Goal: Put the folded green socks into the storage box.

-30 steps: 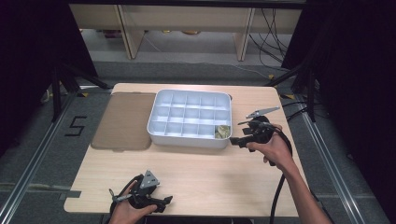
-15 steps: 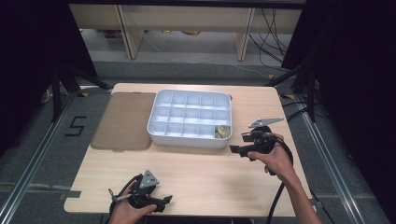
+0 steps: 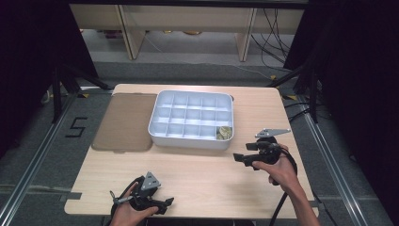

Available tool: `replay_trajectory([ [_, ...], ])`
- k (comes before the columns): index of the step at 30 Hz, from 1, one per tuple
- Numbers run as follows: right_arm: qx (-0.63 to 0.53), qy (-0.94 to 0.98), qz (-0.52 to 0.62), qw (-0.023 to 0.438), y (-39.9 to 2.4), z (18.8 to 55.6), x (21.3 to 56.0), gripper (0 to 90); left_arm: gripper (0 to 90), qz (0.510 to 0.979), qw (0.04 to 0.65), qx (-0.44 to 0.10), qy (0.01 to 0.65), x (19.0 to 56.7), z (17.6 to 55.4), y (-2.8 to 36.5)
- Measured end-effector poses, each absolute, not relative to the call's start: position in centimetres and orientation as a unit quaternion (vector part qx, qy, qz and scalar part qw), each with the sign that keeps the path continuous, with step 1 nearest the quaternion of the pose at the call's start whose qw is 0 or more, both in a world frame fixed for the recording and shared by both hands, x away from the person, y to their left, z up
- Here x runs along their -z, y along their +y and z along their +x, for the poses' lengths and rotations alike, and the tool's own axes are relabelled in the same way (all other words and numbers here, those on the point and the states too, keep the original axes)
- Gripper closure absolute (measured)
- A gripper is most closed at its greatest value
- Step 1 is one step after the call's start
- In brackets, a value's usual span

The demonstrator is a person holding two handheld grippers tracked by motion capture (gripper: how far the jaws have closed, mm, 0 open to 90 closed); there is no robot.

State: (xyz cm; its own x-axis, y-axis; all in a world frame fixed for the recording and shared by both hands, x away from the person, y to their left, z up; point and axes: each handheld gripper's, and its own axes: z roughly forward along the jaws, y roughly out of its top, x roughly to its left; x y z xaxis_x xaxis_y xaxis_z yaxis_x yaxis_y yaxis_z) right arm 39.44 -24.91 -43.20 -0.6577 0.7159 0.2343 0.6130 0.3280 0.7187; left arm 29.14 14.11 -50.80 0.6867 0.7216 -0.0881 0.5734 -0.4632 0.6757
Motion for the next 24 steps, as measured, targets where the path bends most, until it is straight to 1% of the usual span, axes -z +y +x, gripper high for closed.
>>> replay_trajectory([
  [3, -0.409, 0.811, 0.415, 0.055, -24.9, 38.9, 43.4, 24.3, 20.7, 0.846, 0.354, -0.105, 0.386, 50.8, 29.1, 14.1],
  [5, -0.411, 0.812, 0.409, 0.067, -25.1, 38.7, 43.7, 24.2, 20.6, 0.847, 0.354, -0.106, 0.383, 50.7, 29.0, 14.1],
  [6, -0.409, 0.809, 0.419, 0.053, -25.0, 38.4, 43.8, 24.1, 20.7, 0.849, 0.352, -0.106, 0.380, 50.7, 29.0, 14.2],
  [10, -0.418, 0.812, 0.404, 0.059, -25.3, 38.0, 44.6, 24.1, 20.7, 0.848, 0.351, -0.105, 0.382, 50.8, 29.2, 14.1],
  [13, -0.418, 0.808, 0.412, 0.048, -25.3, 37.6, 44.8, 24.2, 20.7, 0.847, 0.355, -0.101, 0.382, 50.8, 29.1, 14.0],
  [15, -0.416, 0.814, 0.401, 0.067, -25.5, 37.5, 45.0, 24.5, 20.7, 0.848, 0.354, -0.103, 0.380, 50.8, 29.1, 14.1],
  [17, -0.424, 0.808, 0.406, 0.052, -25.4, 37.3, 45.3, 24.4, 20.7, 0.851, 0.351, -0.109, 0.376, 50.7, 29.2, 14.2],
  [19, -0.414, 0.812, 0.409, 0.055, -25.4, 37.2, 45.4, 24.4, 20.7, 0.845, 0.357, -0.102, 0.385, 50.8, 29.0, 14.0],
  [20, -0.415, 0.810, 0.412, 0.044, -25.3, 37.0, 45.5, 24.4, 20.7, 0.845, 0.357, -0.102, 0.385, 50.8, 29.0, 14.0],
  [24, -0.421, 0.812, 0.402, 0.044, -25.3, 36.8, 45.9, 24.3, 20.7, 0.847, 0.356, -0.102, 0.382, 50.8, 29.1, 14.1],
])
